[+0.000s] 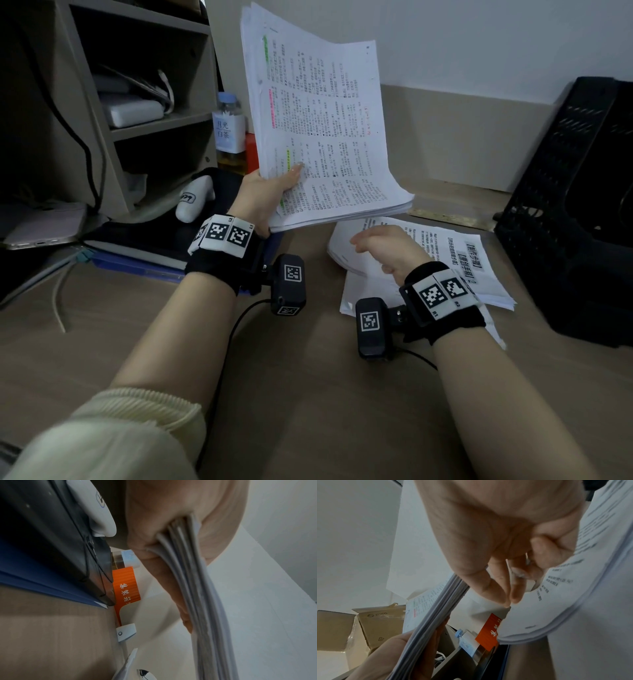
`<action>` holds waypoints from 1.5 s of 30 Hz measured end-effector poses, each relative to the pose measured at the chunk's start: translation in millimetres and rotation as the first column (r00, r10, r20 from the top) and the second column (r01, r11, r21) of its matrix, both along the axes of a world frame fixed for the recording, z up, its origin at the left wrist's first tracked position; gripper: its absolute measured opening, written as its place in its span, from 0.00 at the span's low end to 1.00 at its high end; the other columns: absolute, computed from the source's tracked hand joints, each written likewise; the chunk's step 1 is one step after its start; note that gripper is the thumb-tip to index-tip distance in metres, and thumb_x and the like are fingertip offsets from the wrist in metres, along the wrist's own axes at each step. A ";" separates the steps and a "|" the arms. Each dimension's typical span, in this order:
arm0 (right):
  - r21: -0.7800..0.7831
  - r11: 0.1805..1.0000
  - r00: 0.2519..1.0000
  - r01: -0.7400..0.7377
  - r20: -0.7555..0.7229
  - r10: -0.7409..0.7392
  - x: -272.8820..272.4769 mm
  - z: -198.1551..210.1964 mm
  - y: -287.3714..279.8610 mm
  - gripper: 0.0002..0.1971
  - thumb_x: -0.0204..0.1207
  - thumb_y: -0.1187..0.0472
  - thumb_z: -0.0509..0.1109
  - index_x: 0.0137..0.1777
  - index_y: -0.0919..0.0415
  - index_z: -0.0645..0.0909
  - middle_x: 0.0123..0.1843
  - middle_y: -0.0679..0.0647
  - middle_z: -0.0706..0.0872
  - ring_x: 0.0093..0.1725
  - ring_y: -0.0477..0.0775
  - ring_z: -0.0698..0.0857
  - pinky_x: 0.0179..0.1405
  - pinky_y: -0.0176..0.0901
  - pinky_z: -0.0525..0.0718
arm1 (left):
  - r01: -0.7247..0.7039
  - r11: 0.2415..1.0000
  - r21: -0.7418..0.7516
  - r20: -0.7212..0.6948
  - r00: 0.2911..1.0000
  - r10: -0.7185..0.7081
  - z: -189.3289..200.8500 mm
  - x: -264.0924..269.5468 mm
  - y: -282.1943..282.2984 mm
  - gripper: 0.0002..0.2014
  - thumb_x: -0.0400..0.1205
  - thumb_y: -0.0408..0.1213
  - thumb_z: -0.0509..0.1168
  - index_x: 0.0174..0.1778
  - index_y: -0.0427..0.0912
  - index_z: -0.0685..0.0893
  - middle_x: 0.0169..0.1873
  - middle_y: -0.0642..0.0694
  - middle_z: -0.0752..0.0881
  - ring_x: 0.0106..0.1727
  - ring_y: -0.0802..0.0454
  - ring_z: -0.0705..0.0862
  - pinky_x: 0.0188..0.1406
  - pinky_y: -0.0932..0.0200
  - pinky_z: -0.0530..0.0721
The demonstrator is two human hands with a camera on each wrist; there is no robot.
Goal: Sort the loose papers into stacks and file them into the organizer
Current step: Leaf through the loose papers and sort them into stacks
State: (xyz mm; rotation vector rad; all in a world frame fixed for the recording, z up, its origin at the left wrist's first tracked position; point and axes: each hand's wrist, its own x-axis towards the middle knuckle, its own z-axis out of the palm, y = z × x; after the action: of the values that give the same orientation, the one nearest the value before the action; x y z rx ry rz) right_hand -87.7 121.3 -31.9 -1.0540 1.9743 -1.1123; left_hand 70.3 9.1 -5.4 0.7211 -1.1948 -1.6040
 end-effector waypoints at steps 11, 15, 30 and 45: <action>0.389 0.839 0.831 -0.381 -0.253 0.495 15.1 -8.4 -7.1 0.26 0.80 0.71 0.58 0.77 0.55 0.73 0.81 0.56 0.67 0.83 0.56 0.59 0.73 0.34 0.55 | 0.009 1.000 0.022 -0.042 0.999 -0.008 1.4 -0.6 0.8 0.14 0.81 0.30 0.70 0.63 0.34 0.82 0.51 0.43 0.90 0.42 0.52 0.91 0.40 0.58 0.91; 0.519 0.795 0.776 -0.314 -0.342 0.529 17.1 -13.6 -13.7 0.29 0.83 0.63 0.57 0.84 0.53 0.58 0.87 0.58 0.45 0.85 0.60 0.37 0.80 0.53 0.35 | 0.008 1.000 0.012 -0.029 1.000 -0.008 2.0 -0.5 0.9 0.13 0.81 0.31 0.70 0.61 0.35 0.83 0.52 0.43 0.89 0.42 0.53 0.91 0.43 0.57 0.91; -0.323 0.945 0.996 0.055 -0.045 -0.073 4.5 -15.1 -13.7 0.15 0.71 0.80 0.63 0.35 0.59 0.81 0.38 0.49 0.82 0.40 0.43 0.77 0.38 0.29 0.74 | -0.001 1.000 0.015 -0.014 1.000 0.001 3.5 1.6 -5.5 0.07 0.80 0.33 0.72 0.52 0.40 0.85 0.45 0.44 0.91 0.46 0.49 0.92 0.49 0.49 0.91; -0.177 0.980 0.973 -0.086 -0.226 0.044 5.4 -5.9 -8.8 0.20 0.60 0.84 0.67 0.27 0.57 0.71 0.29 0.51 0.72 0.31 0.50 0.71 0.30 0.38 0.69 | -0.009 1.000 0.018 -0.061 0.998 0.010 3.8 0.8 -6.0 0.07 0.79 0.32 0.72 0.53 0.39 0.85 0.44 0.44 0.92 0.44 0.49 0.92 0.42 0.53 0.91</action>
State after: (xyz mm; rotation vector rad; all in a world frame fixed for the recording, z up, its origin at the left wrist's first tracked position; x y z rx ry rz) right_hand -82.2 112.5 -37.8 -1.3850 2.0176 -1.2057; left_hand 71.1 3.1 -1.6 0.6836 -1.1326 -1.6195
